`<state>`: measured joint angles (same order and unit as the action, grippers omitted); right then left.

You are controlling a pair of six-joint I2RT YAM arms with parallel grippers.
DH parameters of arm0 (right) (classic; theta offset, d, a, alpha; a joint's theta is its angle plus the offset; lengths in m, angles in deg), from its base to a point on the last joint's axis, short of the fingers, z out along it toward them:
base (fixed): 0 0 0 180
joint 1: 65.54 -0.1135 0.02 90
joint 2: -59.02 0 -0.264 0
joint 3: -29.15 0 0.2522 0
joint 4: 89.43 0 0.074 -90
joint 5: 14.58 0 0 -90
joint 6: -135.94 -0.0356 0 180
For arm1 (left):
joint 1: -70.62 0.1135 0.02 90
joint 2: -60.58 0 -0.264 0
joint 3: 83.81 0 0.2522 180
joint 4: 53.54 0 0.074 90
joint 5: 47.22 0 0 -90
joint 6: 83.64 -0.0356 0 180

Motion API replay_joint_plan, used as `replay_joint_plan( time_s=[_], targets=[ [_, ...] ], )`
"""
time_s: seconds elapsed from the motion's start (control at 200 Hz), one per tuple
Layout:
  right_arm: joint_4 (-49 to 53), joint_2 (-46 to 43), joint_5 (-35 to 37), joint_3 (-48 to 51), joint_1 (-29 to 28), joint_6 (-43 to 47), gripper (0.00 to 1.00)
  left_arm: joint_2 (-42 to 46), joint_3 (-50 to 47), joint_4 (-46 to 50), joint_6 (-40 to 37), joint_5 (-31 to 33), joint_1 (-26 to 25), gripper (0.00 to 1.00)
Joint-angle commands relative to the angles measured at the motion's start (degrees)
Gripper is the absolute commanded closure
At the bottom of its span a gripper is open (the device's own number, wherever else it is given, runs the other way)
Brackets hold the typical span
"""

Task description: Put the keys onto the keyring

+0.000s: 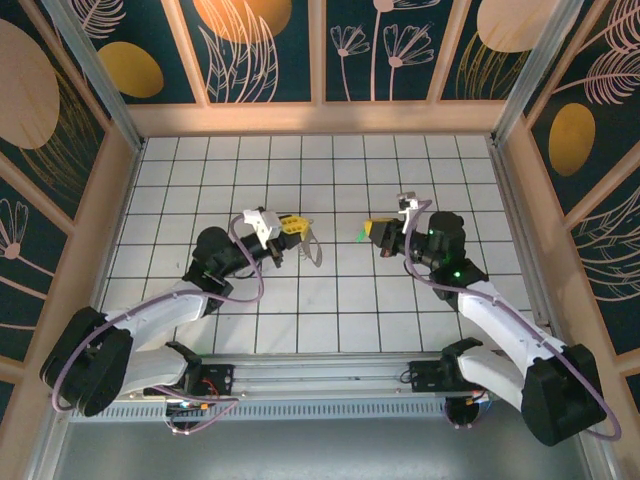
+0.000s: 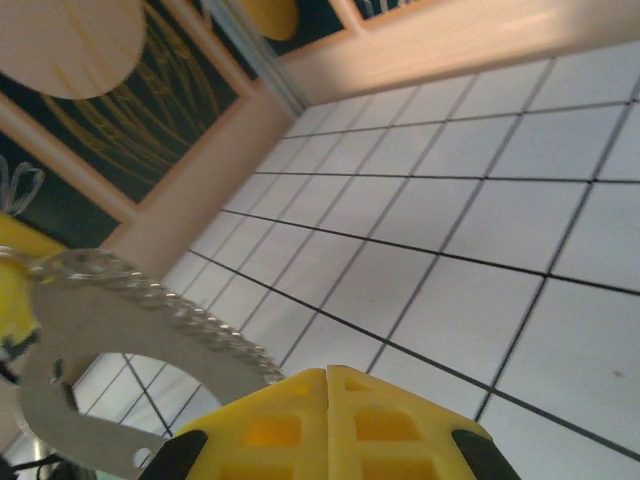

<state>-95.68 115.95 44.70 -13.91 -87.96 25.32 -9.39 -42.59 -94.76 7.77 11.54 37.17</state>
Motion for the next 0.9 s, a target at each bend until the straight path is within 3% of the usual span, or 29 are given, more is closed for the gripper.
replay_joint_plan(
  time_s=[0.0, 0.55, 0.896],
  targets=[
    [-6.4, -1.1, -5.8, 1.1, 0.8, 2.1, 1.00, -1.2, 2.3, -0.1, -1.7, -1.9, -0.3, 1.00],
    [-16.4, -1.1, -12.3, 3.9, 0.8, -2.6, 1.00, -4.5, 3.7, -2.0, -0.6, -2.7, -0.4, 1.00],
    [-18.7, -0.5, -11.1, 3.1, -2.3, -3.4, 1.00, -4.5, 4.0, -1.0, -0.5, -3.2, -0.6, 1.00]
  ],
)
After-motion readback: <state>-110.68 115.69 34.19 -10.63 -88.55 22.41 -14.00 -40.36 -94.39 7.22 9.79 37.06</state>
